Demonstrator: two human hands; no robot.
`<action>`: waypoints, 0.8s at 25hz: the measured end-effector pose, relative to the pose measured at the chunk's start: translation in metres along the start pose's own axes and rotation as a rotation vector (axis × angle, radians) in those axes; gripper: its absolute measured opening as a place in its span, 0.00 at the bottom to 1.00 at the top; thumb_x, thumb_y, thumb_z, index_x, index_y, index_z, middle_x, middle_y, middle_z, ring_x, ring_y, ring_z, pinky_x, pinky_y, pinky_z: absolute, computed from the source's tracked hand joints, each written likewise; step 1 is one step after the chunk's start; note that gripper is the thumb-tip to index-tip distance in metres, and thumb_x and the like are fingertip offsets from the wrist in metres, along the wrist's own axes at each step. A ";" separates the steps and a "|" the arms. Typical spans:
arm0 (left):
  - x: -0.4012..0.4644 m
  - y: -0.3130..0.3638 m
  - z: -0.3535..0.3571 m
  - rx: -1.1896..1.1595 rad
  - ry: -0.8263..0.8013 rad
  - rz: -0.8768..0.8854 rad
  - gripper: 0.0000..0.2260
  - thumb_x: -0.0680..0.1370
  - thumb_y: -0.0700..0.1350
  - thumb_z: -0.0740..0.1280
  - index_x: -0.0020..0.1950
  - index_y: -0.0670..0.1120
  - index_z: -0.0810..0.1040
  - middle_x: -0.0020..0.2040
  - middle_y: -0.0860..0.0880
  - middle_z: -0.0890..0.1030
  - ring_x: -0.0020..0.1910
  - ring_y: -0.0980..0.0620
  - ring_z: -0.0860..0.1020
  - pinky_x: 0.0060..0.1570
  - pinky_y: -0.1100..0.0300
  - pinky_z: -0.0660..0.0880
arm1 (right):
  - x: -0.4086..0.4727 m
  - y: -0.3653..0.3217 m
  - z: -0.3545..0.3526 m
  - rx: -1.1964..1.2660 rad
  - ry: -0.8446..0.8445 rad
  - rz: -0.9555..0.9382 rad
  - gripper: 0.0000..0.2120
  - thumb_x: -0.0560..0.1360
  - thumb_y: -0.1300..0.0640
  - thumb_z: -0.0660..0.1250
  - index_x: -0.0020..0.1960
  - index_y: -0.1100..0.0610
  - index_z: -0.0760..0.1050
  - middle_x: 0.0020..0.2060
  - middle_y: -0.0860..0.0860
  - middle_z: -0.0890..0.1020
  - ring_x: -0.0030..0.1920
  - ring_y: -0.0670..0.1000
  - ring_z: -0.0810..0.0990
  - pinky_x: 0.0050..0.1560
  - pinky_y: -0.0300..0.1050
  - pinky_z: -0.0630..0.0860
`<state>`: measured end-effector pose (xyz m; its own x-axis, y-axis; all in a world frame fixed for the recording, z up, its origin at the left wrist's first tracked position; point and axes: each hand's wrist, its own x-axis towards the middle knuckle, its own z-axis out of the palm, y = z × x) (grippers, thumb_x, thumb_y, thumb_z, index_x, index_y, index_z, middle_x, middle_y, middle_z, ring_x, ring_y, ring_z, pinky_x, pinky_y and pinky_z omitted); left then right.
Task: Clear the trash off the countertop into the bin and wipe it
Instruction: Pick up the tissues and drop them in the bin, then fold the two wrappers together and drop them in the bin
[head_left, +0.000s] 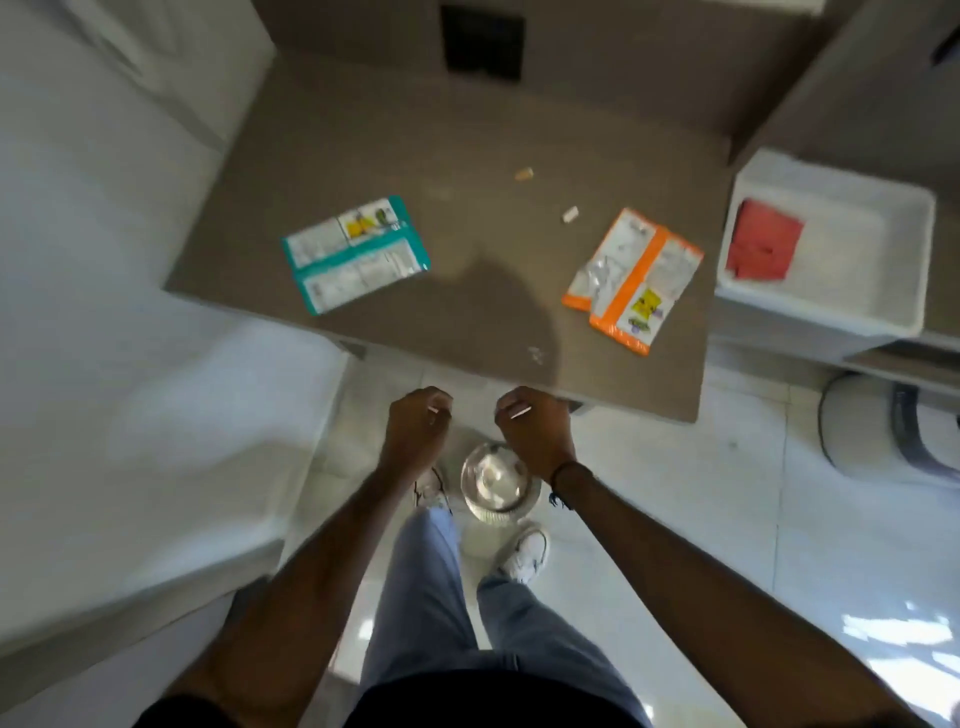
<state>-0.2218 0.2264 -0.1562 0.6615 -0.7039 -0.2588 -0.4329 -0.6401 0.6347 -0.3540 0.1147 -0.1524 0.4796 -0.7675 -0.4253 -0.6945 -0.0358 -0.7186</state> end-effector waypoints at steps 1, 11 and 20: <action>0.010 0.002 -0.018 0.008 0.065 -0.004 0.09 0.75 0.31 0.66 0.43 0.39 0.85 0.46 0.42 0.88 0.46 0.45 0.85 0.52 0.54 0.80 | 0.009 -0.024 -0.001 -0.030 0.016 -0.081 0.12 0.66 0.58 0.59 0.37 0.55 0.81 0.37 0.51 0.87 0.39 0.55 0.85 0.41 0.47 0.80; 0.147 -0.050 -0.145 -0.117 0.322 -0.378 0.22 0.77 0.37 0.70 0.68 0.32 0.70 0.65 0.32 0.74 0.65 0.34 0.74 0.63 0.43 0.76 | 0.143 -0.194 0.061 -0.192 -0.028 -0.113 0.17 0.69 0.50 0.70 0.53 0.56 0.75 0.52 0.55 0.82 0.50 0.56 0.82 0.44 0.44 0.80; 0.198 -0.067 -0.168 -0.524 -0.010 -0.488 0.07 0.78 0.33 0.68 0.52 0.43 0.80 0.55 0.35 0.85 0.41 0.44 0.83 0.25 0.63 0.80 | 0.204 -0.190 0.048 0.036 -0.186 0.279 0.17 0.73 0.64 0.72 0.61 0.61 0.81 0.56 0.58 0.84 0.46 0.55 0.84 0.53 0.53 0.83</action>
<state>0.0408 0.1816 -0.1271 0.6982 -0.3788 -0.6074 0.2637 -0.6527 0.7102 -0.0987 -0.0040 -0.1291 0.3654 -0.6145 -0.6992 -0.7951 0.1847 -0.5777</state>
